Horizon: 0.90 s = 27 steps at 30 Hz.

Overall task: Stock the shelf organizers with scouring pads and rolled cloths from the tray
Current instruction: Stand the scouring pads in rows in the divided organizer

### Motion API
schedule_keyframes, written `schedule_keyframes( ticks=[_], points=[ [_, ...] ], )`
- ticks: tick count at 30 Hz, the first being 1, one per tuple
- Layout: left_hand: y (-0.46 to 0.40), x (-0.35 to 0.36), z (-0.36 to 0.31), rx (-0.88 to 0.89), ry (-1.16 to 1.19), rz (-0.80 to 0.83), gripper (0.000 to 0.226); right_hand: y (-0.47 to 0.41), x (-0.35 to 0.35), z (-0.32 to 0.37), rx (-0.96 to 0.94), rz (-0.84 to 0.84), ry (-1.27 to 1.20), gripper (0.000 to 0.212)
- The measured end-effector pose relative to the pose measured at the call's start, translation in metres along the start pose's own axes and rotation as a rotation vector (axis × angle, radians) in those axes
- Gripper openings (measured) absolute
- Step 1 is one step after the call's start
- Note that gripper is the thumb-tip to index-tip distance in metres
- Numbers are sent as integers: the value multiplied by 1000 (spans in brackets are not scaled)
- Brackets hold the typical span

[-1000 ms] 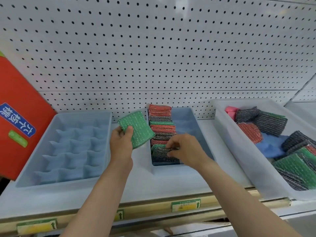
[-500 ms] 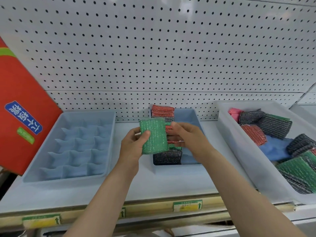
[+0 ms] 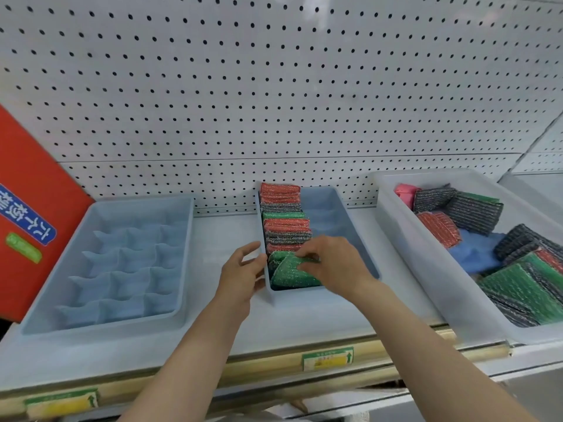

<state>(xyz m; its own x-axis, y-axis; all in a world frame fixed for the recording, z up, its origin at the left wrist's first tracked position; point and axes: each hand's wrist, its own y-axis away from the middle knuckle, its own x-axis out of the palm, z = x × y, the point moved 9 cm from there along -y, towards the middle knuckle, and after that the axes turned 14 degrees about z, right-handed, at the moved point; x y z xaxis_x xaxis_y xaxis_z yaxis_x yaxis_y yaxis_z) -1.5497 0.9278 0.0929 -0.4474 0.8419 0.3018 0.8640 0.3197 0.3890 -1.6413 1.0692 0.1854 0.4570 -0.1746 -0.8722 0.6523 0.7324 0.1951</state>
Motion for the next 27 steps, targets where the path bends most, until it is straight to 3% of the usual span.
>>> schedule_keyframes(
  ticks=[4,9,13,16,19,21,23,25,27],
  points=[
    [-1,-1,5,-32,85,-11,32,-8,9,21,-114,3,182,24],
    [-2,0,5,-42,108,-28,32,-18,23,25,-131,70,189,25],
    [-2,-3,4,-53,89,-44,33,-19,19,20,-124,119,1,17],
    [-4,-6,2,-56,36,-71,32,-20,24,22,-136,102,45,8],
    [-2,-5,-5,-49,-56,-154,35,-18,19,21,-149,193,-7,15],
    [5,-2,-23,40,-219,-305,44,-8,-4,10,-137,235,-156,28],
    [18,19,-54,208,-365,-435,48,9,-46,-17,-98,167,-266,37],
    [22,60,-77,359,-362,-424,41,33,-94,-56,-60,48,-330,41],
    [16,114,-86,436,-304,-295,33,58,-130,-107,47,34,-273,48]
  ],
)
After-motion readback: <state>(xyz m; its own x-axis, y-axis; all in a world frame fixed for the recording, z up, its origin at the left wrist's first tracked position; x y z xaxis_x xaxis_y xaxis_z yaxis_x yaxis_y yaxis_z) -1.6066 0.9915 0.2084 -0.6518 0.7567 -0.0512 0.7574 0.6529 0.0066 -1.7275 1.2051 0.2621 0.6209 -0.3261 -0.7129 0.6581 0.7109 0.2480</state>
